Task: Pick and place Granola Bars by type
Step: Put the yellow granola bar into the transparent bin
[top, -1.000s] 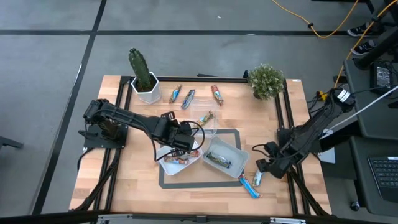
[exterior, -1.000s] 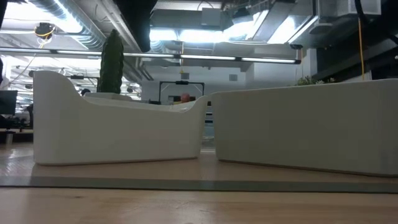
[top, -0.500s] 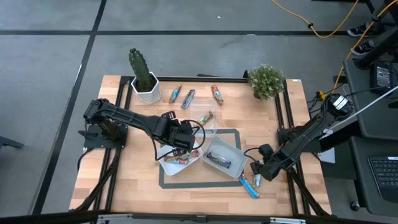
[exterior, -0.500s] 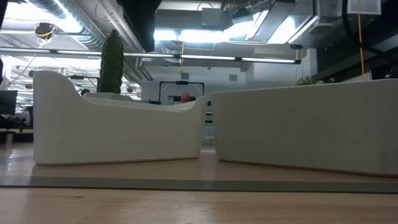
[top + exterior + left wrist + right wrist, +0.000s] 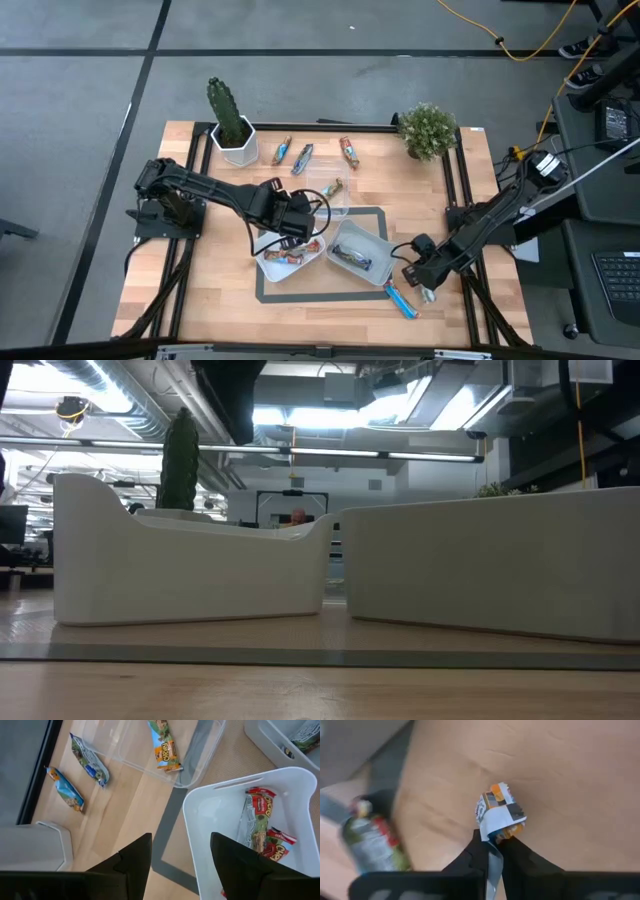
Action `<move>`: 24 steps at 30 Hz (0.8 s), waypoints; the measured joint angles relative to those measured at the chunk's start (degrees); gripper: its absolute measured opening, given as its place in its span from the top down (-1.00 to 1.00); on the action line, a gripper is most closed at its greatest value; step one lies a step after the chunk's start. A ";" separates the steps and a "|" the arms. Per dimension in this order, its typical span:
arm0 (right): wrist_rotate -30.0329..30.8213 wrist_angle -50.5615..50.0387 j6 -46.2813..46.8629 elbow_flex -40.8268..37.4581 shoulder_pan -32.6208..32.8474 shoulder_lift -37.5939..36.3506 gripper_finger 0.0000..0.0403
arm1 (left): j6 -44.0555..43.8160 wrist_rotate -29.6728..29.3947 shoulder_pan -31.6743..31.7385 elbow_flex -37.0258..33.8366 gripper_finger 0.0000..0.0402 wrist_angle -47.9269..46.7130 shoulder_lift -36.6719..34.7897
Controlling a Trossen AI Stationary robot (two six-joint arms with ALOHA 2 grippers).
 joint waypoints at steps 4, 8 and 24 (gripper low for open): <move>1.00 -2.61 -1.42 1.19 0.00 -3.93 0.87 | -1.13 -0.09 0.01 0.00 0.03 0.10 0.00; 6.03 -13.52 -3.28 7.20 0.02 -8.15 0.82 | -1.92 -0.13 -0.12 0.00 0.03 0.10 0.00; 48.27 -30.50 -50.93 40.74 -0.04 -15.99 0.84 | -0.71 -7.59 -2.32 7.42 0.03 -0.05 -0.02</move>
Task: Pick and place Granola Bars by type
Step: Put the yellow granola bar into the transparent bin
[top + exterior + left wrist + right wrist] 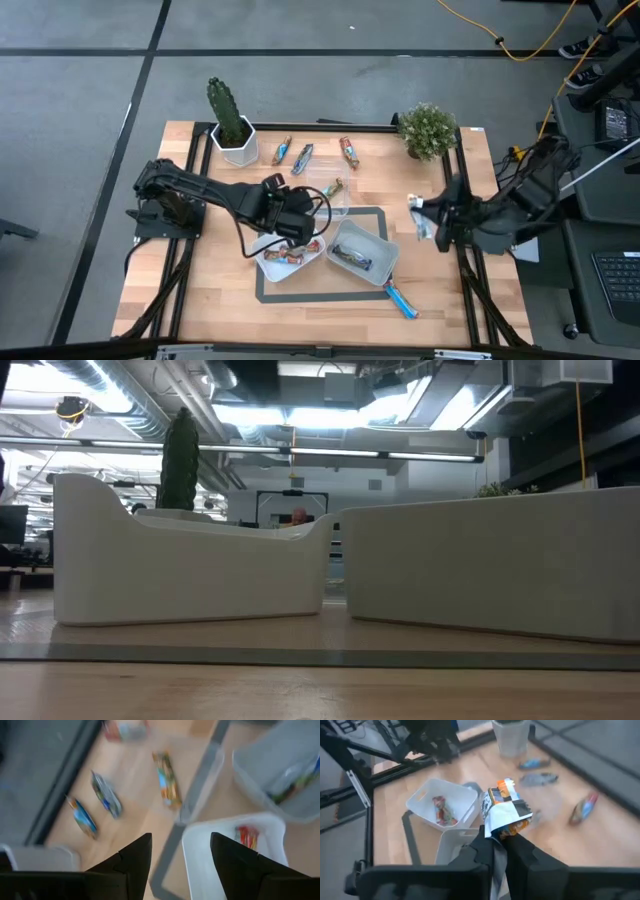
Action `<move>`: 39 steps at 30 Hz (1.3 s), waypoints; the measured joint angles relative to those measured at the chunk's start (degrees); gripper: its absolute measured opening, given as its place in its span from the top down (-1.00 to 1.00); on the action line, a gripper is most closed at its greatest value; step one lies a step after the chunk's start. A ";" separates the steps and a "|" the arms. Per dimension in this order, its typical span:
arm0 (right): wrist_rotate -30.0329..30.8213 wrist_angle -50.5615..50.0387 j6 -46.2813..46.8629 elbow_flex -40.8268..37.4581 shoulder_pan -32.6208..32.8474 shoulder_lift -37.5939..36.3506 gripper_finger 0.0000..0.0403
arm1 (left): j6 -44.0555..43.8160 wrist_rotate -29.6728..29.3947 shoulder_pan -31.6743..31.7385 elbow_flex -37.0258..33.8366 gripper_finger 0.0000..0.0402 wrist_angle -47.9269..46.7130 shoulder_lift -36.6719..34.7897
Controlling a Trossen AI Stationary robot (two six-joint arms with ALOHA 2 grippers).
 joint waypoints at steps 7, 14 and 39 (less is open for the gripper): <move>1.24 -0.56 -7.89 -1.53 -2.41 -3.48 0.86 | 6.55 -12.84 -3.98 8.45 0.03 0.28 0.00; -0.50 7.12 -20.41 -6.99 -9.27 -7.49 0.87 | 11.13 -24.83 -6.36 14.79 0.03 1.72 -0.02; -60.85 37.04 -58.29 3.75 -56.71 21.29 0.87 | 14.29 -27.25 -3.83 16.67 0.03 10.67 -0.02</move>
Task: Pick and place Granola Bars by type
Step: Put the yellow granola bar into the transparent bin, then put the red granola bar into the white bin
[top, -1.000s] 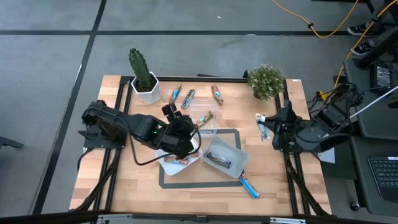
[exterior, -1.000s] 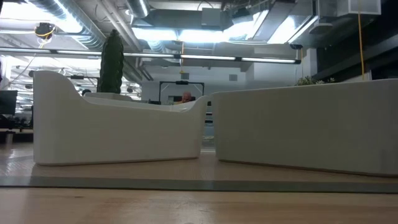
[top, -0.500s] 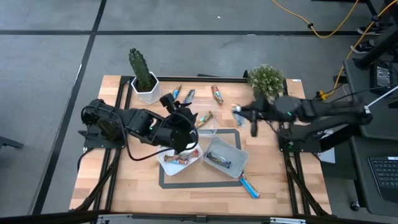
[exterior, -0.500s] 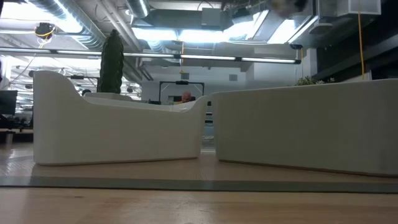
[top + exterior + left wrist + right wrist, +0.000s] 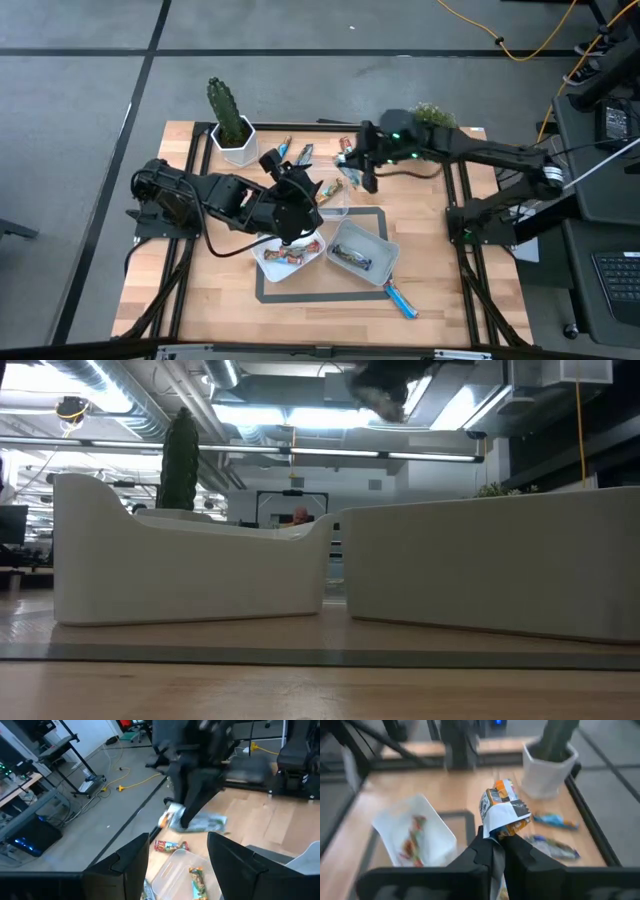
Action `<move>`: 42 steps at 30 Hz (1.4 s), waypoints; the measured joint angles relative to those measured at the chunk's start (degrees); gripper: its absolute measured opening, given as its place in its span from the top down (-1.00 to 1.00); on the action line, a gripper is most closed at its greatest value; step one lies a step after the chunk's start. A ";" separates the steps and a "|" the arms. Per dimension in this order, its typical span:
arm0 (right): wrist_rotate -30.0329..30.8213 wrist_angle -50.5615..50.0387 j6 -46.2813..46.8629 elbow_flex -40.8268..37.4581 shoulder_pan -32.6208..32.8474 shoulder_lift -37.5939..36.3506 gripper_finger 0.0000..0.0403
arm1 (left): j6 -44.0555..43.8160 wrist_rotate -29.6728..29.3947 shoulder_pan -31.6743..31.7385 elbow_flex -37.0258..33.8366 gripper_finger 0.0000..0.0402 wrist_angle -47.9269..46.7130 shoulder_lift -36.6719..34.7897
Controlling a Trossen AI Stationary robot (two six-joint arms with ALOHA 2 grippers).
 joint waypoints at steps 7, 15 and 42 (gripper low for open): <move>-1.54 -3.12 -0.58 0.73 -3.36 11.06 0.85 | -0.48 -0.42 -0.28 0.00 0.03 -0.02 0.00; -2.51 0.99 3.41 1.32 -4.26 19.88 0.87 | 0.56 -0.41 -0.28 0.00 0.03 -0.06 0.00; 13.66 -32.15 14.26 4.23 8.59 6.92 -0.36 | 0.91 -0.11 -1.14 -0.02 0.03 -4.78 0.02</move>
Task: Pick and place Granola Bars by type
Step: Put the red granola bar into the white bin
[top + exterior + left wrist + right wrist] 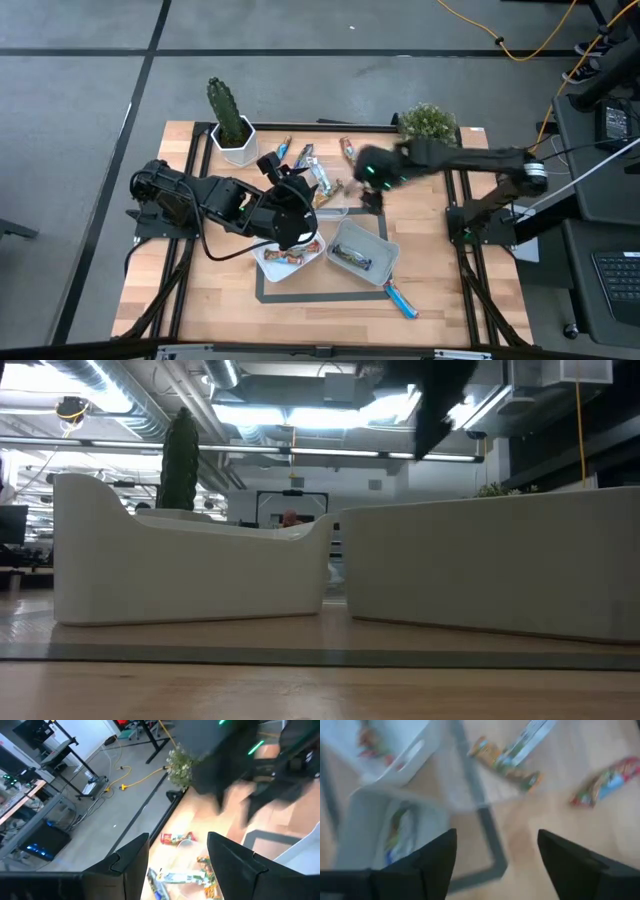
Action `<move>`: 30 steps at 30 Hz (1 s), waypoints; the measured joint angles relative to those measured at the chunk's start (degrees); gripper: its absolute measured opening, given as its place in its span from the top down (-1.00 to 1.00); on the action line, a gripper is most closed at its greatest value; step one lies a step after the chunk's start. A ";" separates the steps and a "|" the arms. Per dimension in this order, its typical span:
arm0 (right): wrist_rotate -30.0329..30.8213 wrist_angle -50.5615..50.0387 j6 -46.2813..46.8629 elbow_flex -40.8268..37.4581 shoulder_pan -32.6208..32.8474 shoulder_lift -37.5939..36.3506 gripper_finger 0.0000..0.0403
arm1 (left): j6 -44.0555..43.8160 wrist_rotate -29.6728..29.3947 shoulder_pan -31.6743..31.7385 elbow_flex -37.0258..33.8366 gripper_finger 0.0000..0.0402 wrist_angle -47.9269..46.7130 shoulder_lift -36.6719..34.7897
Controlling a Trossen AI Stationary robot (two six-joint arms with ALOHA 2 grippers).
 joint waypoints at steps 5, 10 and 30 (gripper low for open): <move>2.07 -6.94 13.29 -1.66 10.32 -10.08 -0.23 | -1.26 -0.51 0.08 0.00 0.03 -3.21 0.00; 2.62 -9.28 31.83 -2.62 21.88 -16.55 -0.16 | 1.81 -0.78 0.28 -0.02 0.03 -3.56 0.00; 6.48 -9.67 72.25 -8.99 48.57 -2.95 -0.23 | 2.63 3.20 0.16 -0.44 0.03 -4.70 0.11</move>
